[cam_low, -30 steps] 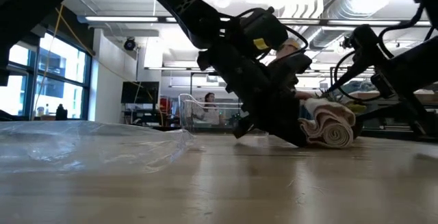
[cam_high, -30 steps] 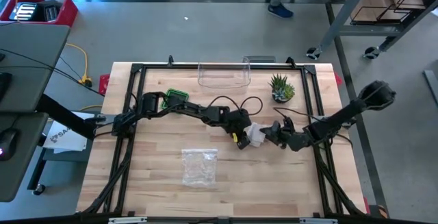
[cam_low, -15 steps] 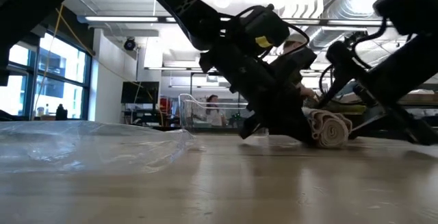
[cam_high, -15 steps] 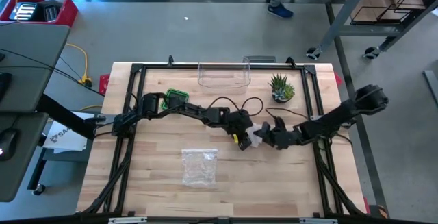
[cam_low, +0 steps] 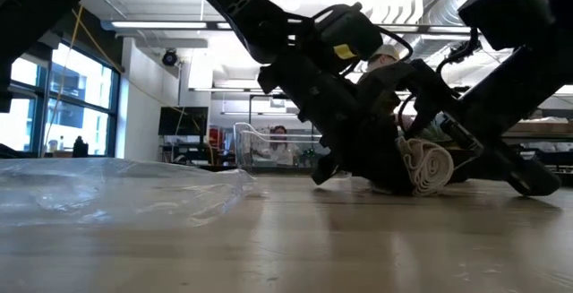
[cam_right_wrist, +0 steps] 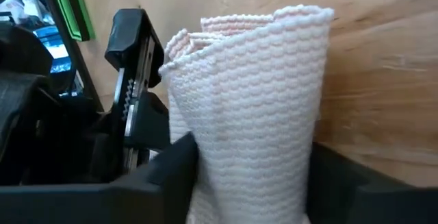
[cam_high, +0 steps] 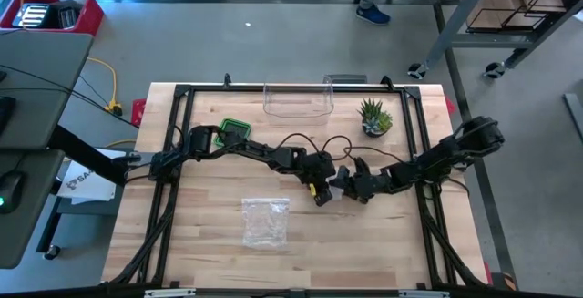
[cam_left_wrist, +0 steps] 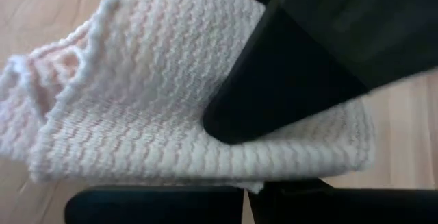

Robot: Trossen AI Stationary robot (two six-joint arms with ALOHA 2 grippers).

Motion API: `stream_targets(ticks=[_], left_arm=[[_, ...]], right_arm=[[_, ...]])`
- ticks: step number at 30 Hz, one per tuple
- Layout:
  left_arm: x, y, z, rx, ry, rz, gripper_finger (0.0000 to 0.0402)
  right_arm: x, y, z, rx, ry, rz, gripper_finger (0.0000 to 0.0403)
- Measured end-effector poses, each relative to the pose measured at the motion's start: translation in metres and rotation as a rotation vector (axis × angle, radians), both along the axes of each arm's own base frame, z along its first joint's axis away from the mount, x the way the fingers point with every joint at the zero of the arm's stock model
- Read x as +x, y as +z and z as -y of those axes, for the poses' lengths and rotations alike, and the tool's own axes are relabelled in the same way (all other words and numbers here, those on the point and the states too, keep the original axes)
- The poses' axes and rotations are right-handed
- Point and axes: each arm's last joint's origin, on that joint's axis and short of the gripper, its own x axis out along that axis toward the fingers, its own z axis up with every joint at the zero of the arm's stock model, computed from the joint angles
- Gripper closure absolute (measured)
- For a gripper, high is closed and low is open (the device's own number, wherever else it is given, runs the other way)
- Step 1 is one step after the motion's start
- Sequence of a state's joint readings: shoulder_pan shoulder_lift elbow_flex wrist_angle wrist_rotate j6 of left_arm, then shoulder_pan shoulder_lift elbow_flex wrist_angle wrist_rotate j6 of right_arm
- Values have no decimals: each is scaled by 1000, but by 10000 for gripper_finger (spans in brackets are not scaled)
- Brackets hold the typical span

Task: Roll bandage
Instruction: Put the rolled bandage into the transparent zip bag

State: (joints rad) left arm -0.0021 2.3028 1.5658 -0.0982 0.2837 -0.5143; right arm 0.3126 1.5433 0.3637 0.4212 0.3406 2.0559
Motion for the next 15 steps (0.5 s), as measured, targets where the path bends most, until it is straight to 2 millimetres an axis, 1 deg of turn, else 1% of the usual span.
stream_targets(ticks=[1, 2, 4, 5, 10, 12, 15], left_arm=[[0, 0, 0, 6, -9, 4, 402], [0, 0, 0, 6, -18, 10, 402], [1, 1, 1, -15, -34, 21, 401], [1, 1, 1, -27, -37, 23, 401], [-1, 3, -1, -78, -66, 4, 402], [-4, 5, -6, -81, -86, -16, 401], [-11, 16, -18, -50, -113, -42, 401]], right_arm=[[0, 0, 0, 1, -1, -4, 219], [-1, -1, 0, 3, -1, -11, 256], [-2, -2, 0, -6, 7, -25, 340], [-2, -2, 0, -26, 25, -30, 365], [-2, -2, -1, -33, 72, -39, 367], [-2, 0, -1, -48, 91, -33, 367], [-4, 3, -1, -61, 102, -31, 367]])
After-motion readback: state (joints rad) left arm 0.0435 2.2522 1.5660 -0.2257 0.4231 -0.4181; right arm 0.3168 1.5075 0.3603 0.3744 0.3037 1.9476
